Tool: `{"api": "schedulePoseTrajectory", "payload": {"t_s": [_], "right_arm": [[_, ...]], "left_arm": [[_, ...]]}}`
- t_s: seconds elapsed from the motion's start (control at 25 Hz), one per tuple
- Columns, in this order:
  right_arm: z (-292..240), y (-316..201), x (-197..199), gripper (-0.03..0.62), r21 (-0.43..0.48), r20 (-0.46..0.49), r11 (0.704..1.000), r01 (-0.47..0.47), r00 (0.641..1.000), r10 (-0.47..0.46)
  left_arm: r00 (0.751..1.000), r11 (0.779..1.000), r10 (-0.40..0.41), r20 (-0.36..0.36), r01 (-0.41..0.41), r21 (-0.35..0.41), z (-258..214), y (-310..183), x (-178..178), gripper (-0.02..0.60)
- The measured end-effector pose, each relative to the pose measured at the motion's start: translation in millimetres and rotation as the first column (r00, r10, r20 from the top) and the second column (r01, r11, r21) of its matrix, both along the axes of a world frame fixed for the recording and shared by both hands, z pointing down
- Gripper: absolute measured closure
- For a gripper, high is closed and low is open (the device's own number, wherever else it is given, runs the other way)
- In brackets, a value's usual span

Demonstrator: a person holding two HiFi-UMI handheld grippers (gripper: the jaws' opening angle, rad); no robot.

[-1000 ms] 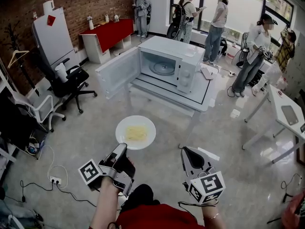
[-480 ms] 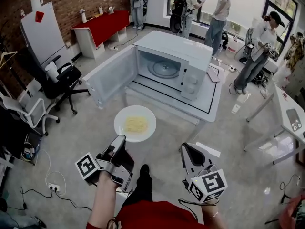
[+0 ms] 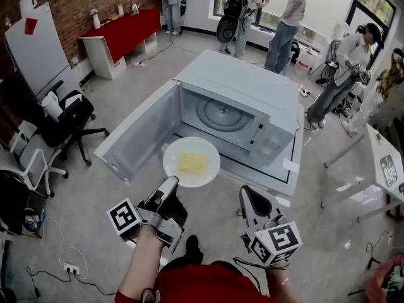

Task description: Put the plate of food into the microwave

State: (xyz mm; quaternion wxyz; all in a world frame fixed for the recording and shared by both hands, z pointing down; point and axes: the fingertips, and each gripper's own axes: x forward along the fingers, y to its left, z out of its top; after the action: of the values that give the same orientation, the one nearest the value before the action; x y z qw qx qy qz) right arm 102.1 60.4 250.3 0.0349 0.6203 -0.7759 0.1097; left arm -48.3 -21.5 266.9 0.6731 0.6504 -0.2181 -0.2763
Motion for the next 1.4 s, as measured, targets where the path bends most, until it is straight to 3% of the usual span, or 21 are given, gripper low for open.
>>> {"api": "schedulePoseTrajectory", "payload": {"t_s": [0.24, 0.76, 1.0, 1.16, 1.4], "right_arm": [[5, -34, 15, 0.582, -0.043, 0.004, 0.998, -0.043, 0.999, 0.044], [34, -96, 21, 0.582, -0.119, -0.051, 0.993, -0.01, 0.999, 0.004], [55, -117, 24, 0.582, -0.116, -0.053, 0.993, 0.011, 0.998, -0.017], [79, -128, 25, 0.582, -0.137, -0.122, 0.99, 0.02, 0.992, -0.037], [103, -149, 33, 0.582, -0.14, -0.141, 0.99, 0.019, 0.989, -0.039]], "left_arm": [[0.999, 0.999, 0.047, -0.005, -0.047, 0.001, 1, -44, 20, 0.561], [0.999, 0.999, 0.036, 0.013, -0.036, -0.037, 32, -101, 50, 0.561], [0.999, 0.999, 0.037, 0.012, -0.036, -0.008, 58, -123, 72, 0.561], [0.998, 0.998, 0.055, -0.019, -0.055, 0.017, 73, -135, 87, 0.56], [0.996, 0.996, 0.079, -0.037, -0.077, 0.052, 88, -162, 119, 0.561]]}}
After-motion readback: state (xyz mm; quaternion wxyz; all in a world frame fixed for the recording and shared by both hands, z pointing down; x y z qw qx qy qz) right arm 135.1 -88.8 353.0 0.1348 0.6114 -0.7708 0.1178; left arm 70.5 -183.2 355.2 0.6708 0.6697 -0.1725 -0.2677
